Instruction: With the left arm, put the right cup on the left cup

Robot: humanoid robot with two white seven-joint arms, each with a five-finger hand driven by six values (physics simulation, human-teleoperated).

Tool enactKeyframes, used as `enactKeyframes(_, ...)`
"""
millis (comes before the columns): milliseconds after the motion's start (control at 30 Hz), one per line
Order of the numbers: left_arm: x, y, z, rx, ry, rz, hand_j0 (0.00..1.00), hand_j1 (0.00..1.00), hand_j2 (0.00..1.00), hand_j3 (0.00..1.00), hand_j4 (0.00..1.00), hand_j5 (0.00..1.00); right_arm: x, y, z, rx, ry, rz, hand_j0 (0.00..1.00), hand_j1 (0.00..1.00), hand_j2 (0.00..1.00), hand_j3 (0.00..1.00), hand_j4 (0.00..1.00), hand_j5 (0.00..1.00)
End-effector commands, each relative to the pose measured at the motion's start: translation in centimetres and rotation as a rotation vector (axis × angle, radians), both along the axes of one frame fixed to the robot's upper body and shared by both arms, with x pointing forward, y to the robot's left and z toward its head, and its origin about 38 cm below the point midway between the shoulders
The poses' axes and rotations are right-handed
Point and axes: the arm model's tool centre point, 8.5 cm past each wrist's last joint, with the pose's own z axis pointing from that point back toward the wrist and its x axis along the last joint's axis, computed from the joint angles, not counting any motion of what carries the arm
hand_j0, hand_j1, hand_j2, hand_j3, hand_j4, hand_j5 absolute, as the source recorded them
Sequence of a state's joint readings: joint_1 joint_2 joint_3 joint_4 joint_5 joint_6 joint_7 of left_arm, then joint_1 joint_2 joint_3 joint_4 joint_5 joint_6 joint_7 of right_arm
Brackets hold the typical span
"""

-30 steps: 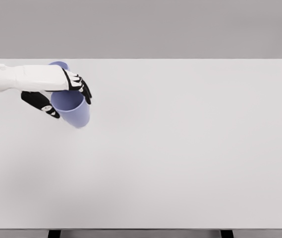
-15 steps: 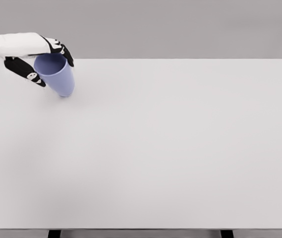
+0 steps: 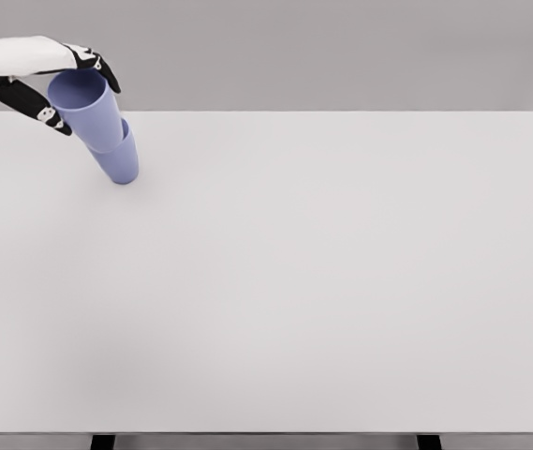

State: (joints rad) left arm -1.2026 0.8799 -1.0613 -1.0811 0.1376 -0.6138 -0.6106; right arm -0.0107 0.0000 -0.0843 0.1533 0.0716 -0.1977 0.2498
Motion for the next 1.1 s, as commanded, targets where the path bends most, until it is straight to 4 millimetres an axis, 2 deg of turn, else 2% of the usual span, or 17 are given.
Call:
enactKeyframes(0,0.6,0.4,-0.6,-0.011,0.019,0.028,0.55,0.55,0.55,0.55,0.55,0.55,0.0,0.0,0.0,0.0,0.0,0.0,1.0,1.0,1.0,1.0,1.0,1.0)
enactKeyframes(100,1.0,0.8,-0.3,-0.013,0.014,0.046,0.55,0.55,0.55,0.55,0.55,0.55,0.0,0.0,0.0,0.0,0.0,0.0,1.0,1.0,1.0,1.0,1.0,1.0)
enactKeyframes(300,2.4,0.4,-1.1,-0.034,0.033,0.077,0.55,0.55,0.55,0.55,0.55,0.55,0.0,0.0,0.0,0.0,0.0,0.0,1.0,1.0,1.0,1.0,1.0,1.0)
enactKeyframes(533,3.5,1.1,-1.6,-0.049,0.048,0.127,0.55,0.55,0.55,0.55,0.55,0.55,0.0,0.0,0.0,0.0,0.0,0.0,1.0,1.0,1.0,1.0,1.0,1.0)
enactKeyframes(700,3.9,1.8,-1.9,-0.045,0.055,0.16,0.55,0.55,0.55,0.55,0.55,0.55,0.0,0.0,0.0,0.0,0.0,0.0,1.0,1.0,1.0,1.0,1.0,1.0)
enactKeyframes(900,4.6,1.3,-2.6,-0.057,0.069,0.171,0.55,0.55,0.55,0.55,0.55,0.55,0.0,0.0,0.0,0.0,0.0,0.0,1.0,1.0,1.0,1.0,1.0,1.0)
enactKeyframes(1067,4.8,1.8,-2.8,-0.062,0.077,0.195,0.55,0.55,0.55,0.55,0.55,0.55,0.0,0.0,0.0,0.0,0.0,0.0,1.0,1.0,1.0,1.0,1.0,1.0)
